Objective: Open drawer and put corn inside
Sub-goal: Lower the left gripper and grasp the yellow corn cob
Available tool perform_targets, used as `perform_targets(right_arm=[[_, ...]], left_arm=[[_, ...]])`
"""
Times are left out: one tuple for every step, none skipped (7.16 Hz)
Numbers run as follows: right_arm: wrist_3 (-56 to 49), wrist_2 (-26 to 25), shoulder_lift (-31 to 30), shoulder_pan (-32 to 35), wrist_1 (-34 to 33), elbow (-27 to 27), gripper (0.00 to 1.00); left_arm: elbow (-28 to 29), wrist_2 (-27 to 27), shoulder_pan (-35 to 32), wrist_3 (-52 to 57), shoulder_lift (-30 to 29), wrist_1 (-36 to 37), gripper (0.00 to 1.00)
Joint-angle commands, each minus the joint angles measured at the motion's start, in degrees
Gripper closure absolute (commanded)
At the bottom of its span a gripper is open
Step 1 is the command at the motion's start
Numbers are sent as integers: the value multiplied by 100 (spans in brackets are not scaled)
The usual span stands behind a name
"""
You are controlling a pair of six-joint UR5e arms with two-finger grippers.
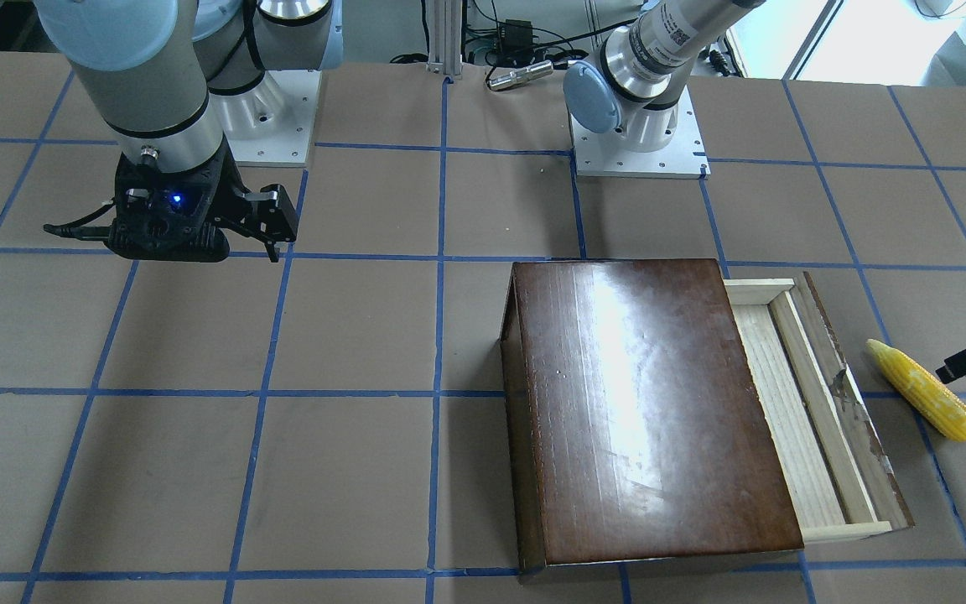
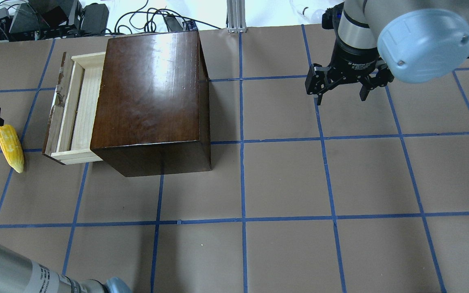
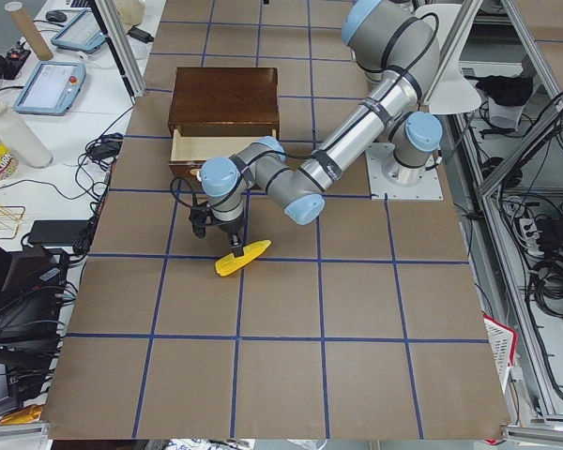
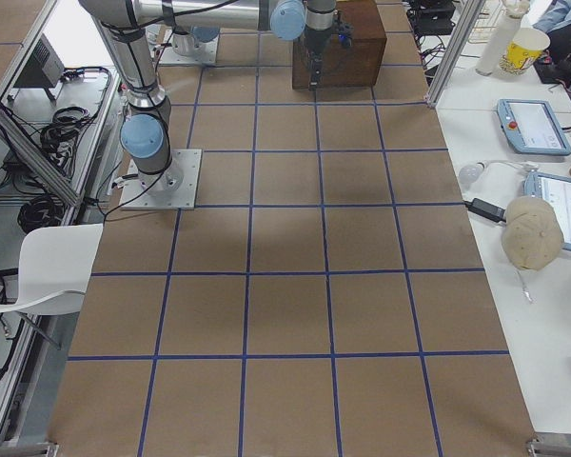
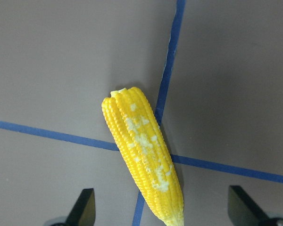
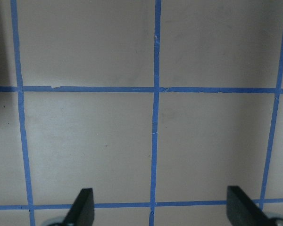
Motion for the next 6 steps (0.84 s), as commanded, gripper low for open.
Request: perform_targets(right_arm=[[0,0,-1,0,-7,0,0],[0,0,7,0,-7,0,0],[0,0,-1,0,-7,0,0],[0,0,7,0,-7,0,0],[0,0,-1,0,2,0,0],[0,0,7,0,-7,0,0]], left_arm=[[-42,26,80,-534,-75,19,0],[-24,17,98,-798,-214,19,0],[-7,0,89,-966,-390,19,0],[28,-35,89,-1133,-513,45,0],[55,-35,89,-1135,-610,106,0],[72,-18,89,-1108,-689,211,0]])
